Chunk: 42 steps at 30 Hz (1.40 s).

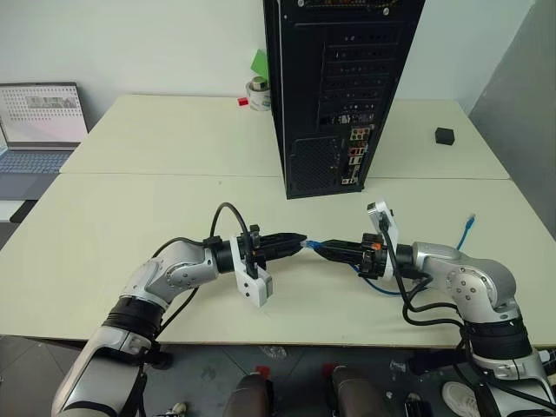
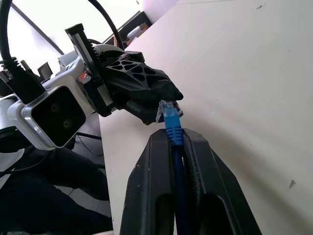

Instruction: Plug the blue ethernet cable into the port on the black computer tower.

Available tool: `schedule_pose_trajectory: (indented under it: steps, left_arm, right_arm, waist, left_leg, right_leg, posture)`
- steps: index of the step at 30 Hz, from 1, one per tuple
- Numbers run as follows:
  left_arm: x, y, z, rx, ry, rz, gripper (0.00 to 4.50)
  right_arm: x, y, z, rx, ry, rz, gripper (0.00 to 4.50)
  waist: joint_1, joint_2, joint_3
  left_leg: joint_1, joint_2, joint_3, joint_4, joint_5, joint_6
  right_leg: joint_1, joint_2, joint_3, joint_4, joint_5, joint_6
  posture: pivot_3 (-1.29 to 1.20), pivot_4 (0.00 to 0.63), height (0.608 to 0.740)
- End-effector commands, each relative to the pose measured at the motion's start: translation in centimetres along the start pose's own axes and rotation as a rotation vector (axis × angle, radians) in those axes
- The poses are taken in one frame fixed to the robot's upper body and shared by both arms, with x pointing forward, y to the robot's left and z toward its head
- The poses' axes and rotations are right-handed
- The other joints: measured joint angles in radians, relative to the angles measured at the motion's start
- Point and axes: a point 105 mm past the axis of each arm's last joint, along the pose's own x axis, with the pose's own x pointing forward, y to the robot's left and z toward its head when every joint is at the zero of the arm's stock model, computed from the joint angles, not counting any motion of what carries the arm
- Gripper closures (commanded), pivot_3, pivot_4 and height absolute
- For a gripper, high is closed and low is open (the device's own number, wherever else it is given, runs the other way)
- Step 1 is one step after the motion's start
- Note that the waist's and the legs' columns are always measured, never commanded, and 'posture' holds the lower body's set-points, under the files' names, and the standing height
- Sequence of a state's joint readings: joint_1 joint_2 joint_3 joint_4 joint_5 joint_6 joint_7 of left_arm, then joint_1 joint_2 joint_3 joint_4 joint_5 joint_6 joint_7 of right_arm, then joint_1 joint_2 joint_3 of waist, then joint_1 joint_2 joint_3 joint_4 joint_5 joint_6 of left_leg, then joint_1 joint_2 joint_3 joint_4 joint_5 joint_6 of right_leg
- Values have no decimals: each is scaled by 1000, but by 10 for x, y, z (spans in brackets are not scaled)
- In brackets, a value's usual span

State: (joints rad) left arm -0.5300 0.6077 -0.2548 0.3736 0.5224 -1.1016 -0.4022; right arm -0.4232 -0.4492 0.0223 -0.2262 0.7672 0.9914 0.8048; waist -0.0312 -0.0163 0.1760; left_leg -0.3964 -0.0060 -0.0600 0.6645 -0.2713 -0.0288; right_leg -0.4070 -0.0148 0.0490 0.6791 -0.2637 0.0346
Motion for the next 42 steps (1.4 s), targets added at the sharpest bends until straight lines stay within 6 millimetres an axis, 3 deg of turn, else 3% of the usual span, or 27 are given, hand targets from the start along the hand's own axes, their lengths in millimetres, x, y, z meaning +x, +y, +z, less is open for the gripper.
schedule_pose_trajectory:
  steps: [1,2,4,9,13,17,22,25,29,34,42]
  left_arm:
    - [-1,2,1,-10,-9,5,4301]
    - [-1,0,1,-27,-5,2,4301]
    - [-3,0,-1,-65,3,17,3600]
    - [-5,-1,-7,-196,52,33,2695]
    - [-9,2,-22,-526,148,109,1820]
    - [-13,25,-38,-840,228,285,962]
    - [-13,41,-45,-1015,296,370,36]
    - [-14,49,-53,-1051,358,420,36]
    - [-11,63,-59,-1083,402,463,36]
    - [-5,77,-61,-1069,427,500,36]
    - [-4,82,-57,-1064,435,530,36]
  right_arm:
    - [1,7,12,-35,-27,41,4500]
    - [1,8,12,-33,-26,42,4500]
    - [1,8,13,-30,-26,44,4500]
    - [-3,6,14,-34,-34,29,4500]
    - [-9,1,21,-58,-60,-21,4500]
    - [-23,-22,54,-182,-189,-220,4500]
    - [-25,-38,89,-365,-298,-494,4500]
    - [-24,-51,104,-376,-371,-688,4500]
    - [-15,-63,110,-355,-409,-857,4500]
    - [-3,-74,112,-343,-425,-958,4500]
    - [-5,-84,114,-324,-463,-1046,4500]
  waist:
    - [0,0,0]
    - [0,0,0]
    - [0,0,0]
    - [0,0,0]
    - [-1,0,0]
    - [-1,0,0]
    - [-3,0,0]
    - [-4,0,0]
    - [-2,0,0]
    - [-1,0,0]
    - [-2,0,0]
  left_leg:
    - [0,0,0,0,0,0]
    - [0,0,0,0,0,0]
    - [0,0,0,0,0,0]
    - [0,0,-1,0,0,0]
    - [-1,0,-2,0,0,0]
    - [-1,0,-3,1,0,0]
    - [-2,0,-5,1,0,0]
    - [-1,0,-5,0,0,0]
    - [-2,0,-5,1,1,-1]
    - [-2,-1,-5,0,1,-2]
    - [-2,-1,-4,0,1,-2]
  right_leg:
    - [0,0,0,0,0,0]
    - [0,0,0,0,0,0]
    - [0,0,-1,0,0,0]
    - [0,0,-1,0,0,0]
    - [0,0,-2,0,0,0]
    - [0,-1,-3,0,0,0]
    - [0,0,-4,0,0,0]
    - [0,0,-4,0,0,0]
    - [-1,0,-3,1,0,0]
    - [-1,0,-3,1,0,0]
    - [-2,0,-3,1,0,-1]
  posture:
    - [0,150,740]
    - [0,150,740]
    - [0,150,740]
    - [0,150,740]
    - [0,150,740]
    - [0,150,740]
    - [0,150,740]
    - [0,150,740]
    - [0,150,740]
    - [0,150,740]
    - [0,150,740]
